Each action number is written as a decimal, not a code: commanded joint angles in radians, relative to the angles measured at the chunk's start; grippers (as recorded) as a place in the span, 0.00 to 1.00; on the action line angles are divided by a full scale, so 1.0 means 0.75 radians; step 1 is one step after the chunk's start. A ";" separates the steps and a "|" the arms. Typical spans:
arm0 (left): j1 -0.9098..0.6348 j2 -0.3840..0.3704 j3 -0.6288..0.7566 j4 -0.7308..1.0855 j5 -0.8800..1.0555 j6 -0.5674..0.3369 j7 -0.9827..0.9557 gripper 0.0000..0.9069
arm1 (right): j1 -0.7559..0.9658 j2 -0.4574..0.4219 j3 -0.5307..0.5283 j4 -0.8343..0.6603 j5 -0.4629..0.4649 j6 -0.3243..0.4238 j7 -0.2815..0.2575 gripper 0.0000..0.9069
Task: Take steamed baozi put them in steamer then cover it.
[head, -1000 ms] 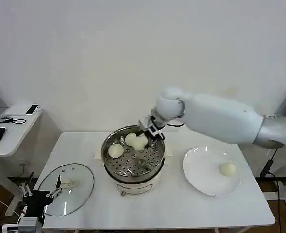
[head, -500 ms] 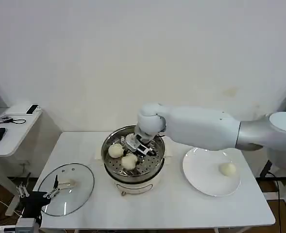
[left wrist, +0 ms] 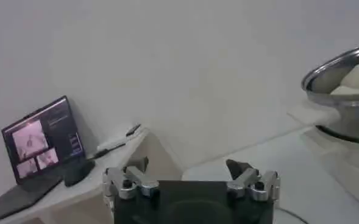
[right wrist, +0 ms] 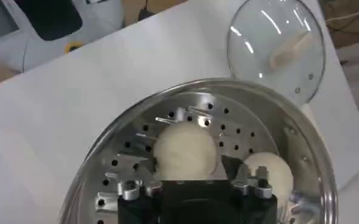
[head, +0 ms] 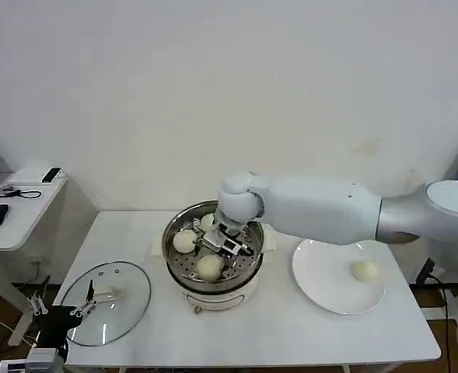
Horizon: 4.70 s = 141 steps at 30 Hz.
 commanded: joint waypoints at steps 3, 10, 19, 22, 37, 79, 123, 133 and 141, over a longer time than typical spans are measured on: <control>-0.007 0.008 0.002 0.005 -0.006 0.000 0.001 1.00 | 0.052 -0.086 0.081 -0.034 -0.003 -0.008 0.031 1.00; -0.023 0.032 0.020 0.009 -0.013 0.002 0.001 1.00 | 0.095 -0.299 0.137 -0.018 0.124 -0.165 0.054 1.00; -0.059 0.057 0.085 0.015 -0.011 0.007 0.002 1.00 | 0.079 -0.723 0.108 0.122 0.044 -0.313 0.045 1.00; -0.070 0.062 0.109 0.020 -0.009 0.008 0.003 1.00 | 0.005 -0.874 0.111 0.150 -0.008 -0.313 0.048 1.00; -0.092 0.070 0.170 0.052 0.001 0.007 0.001 1.00 | -0.576 -1.097 0.560 0.006 -0.234 -0.289 0.059 1.00; -0.050 0.061 0.108 0.058 0.004 0.008 0.003 1.00 | -0.827 -0.770 0.776 -0.428 -0.415 -0.282 0.031 0.83; -0.058 0.050 0.112 0.048 0.020 0.004 -0.001 1.00 | 0.196 -0.368 0.101 0.034 0.465 -0.860 0.301 0.70; -0.051 0.045 0.099 0.038 0.023 0.005 -0.001 1.00 | 0.050 -0.129 0.097 -0.030 0.669 -0.987 0.484 0.70; -0.055 0.046 0.085 0.043 0.019 0.005 0.000 1.00 | -0.034 -0.055 0.084 -0.085 0.674 -0.990 0.525 0.71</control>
